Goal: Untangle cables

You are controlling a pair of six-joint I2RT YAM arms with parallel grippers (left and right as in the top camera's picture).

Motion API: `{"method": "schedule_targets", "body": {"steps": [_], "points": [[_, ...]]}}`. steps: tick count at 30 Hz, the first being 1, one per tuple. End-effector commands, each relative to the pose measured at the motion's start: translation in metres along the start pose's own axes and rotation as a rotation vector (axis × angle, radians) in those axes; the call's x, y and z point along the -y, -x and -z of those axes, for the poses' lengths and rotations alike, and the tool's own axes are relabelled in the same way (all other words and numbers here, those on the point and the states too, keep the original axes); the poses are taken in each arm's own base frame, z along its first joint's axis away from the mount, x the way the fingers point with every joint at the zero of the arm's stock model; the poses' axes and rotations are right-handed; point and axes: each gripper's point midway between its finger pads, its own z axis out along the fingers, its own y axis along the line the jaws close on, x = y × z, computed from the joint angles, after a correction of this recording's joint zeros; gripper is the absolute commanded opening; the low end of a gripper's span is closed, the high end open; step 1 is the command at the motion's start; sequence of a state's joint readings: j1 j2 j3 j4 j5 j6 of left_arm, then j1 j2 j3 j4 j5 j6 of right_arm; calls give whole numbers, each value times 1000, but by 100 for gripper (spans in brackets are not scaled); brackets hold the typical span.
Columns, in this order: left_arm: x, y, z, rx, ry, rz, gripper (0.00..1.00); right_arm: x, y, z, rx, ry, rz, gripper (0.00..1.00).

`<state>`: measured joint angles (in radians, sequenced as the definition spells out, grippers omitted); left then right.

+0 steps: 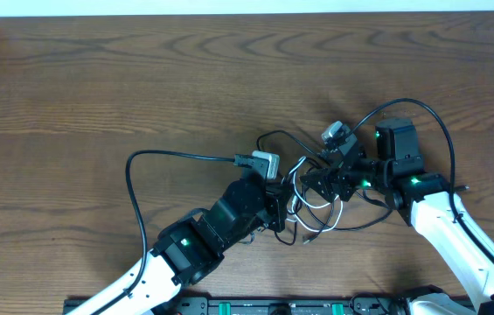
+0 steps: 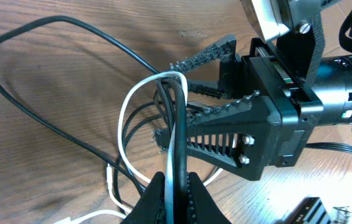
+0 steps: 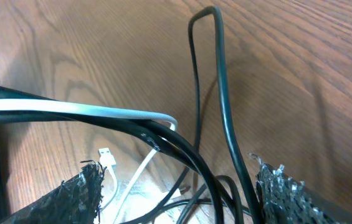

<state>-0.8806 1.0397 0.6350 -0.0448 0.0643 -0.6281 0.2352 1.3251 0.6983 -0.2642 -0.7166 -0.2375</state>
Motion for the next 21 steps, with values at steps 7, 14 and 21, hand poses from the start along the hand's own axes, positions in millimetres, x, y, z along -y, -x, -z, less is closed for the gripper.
{"method": "schedule_targets", "body": {"steps": [7,14,21], "points": [[-1,9,3,33,18,-65,8,-18,25,3,92,93,52,77],[-1,9,3,32,18,-107,8,-18,30,4,111,89,71,75],[-1,9,3,32,18,-107,24,-18,32,4,116,88,75,69]]}}
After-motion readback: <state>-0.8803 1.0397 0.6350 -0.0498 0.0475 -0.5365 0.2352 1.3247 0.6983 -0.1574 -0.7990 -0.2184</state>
